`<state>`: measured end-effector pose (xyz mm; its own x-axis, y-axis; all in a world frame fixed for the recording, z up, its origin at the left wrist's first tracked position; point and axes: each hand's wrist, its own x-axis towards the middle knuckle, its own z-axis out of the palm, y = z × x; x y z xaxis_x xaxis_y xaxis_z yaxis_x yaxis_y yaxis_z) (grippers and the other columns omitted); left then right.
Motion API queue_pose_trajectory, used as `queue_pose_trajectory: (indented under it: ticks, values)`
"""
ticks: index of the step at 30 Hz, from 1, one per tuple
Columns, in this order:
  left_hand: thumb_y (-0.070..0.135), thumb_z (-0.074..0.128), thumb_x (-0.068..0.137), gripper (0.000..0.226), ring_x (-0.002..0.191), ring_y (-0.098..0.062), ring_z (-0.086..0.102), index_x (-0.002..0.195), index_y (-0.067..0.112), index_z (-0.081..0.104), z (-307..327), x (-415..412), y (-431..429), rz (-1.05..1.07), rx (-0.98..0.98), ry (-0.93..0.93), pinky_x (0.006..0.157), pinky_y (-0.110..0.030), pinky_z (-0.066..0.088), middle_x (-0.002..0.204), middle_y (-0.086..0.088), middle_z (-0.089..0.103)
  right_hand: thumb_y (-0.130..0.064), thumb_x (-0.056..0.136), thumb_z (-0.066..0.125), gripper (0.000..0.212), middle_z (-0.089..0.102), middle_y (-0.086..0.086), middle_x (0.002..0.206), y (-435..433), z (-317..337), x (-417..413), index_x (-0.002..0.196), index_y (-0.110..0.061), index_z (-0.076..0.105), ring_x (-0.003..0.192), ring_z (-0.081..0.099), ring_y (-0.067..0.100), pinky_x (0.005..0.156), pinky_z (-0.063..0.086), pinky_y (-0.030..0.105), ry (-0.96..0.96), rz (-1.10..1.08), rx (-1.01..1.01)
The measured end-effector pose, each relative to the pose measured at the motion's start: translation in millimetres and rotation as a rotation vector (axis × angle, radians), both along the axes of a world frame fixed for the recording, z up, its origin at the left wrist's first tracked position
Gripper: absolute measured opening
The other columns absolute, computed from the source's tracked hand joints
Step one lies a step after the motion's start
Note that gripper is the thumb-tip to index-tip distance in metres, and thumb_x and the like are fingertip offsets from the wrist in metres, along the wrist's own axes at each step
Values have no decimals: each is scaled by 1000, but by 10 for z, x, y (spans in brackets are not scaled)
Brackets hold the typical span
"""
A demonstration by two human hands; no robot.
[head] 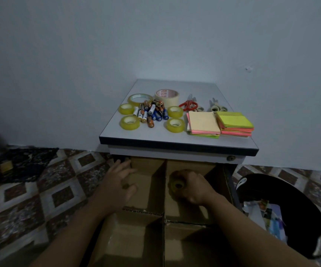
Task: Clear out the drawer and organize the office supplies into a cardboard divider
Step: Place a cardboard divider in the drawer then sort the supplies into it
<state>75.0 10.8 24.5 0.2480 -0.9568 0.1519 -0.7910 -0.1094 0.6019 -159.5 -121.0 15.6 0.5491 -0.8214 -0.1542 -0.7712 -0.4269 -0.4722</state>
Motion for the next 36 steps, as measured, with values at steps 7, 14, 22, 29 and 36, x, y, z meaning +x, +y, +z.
queue_pose_trajectory:
  ticks: [7, 14, 22, 29, 36]
  values:
    - [35, 67, 91, 43, 151, -9, 5, 133, 35, 57, -1, -38, -9, 8, 9, -17, 118, -31, 4, 160, 14, 25, -37, 79, 77, 56, 61, -5, 118, -13, -110, 38, 128, -30, 52, 103, 61, 14, 89, 52, 31, 76, -11, -72]
    - [30, 68, 91, 41, 151, -13, 8, 130, 32, 59, 10, -52, 14, 0, -9, -29, 118, -31, 6, 158, 11, 30, -40, 80, 76, 49, 63, -7, 115, 13, -66, 10, 124, -30, 54, 100, 61, 11, 89, 51, 29, 52, -16, -14]
    - [15, 74, 86, 32, 128, -21, 49, 117, 21, 69, 101, 2, 72, 11, -130, 74, 111, -36, 37, 132, 2, 57, -31, 88, 70, 37, 63, -8, 116, 305, 377, -337, 124, -25, 60, 106, 60, 9, 86, 51, 22, -118, -19, -11]
    - [18, 69, 91, 13, 93, -3, 62, 103, 25, 69, 512, -63, 249, 70, -218, 188, 79, -15, 48, 98, 10, 68, -22, 92, 66, 27, 65, -11, 110, 427, 884, -562, 118, -26, 62, 98, 62, 4, 83, 55, 24, -176, -47, -42]
    - [19, 71, 89, 10, 70, -1, 62, 97, 25, 70, 1145, 20, 67, 105, -330, 207, 67, -14, 50, 78, 12, 66, -23, 92, 66, 19, 67, -13, 103, 317, 1513, -290, 111, -27, 68, 93, 62, -2, 75, 47, 14, -296, 46, -178]
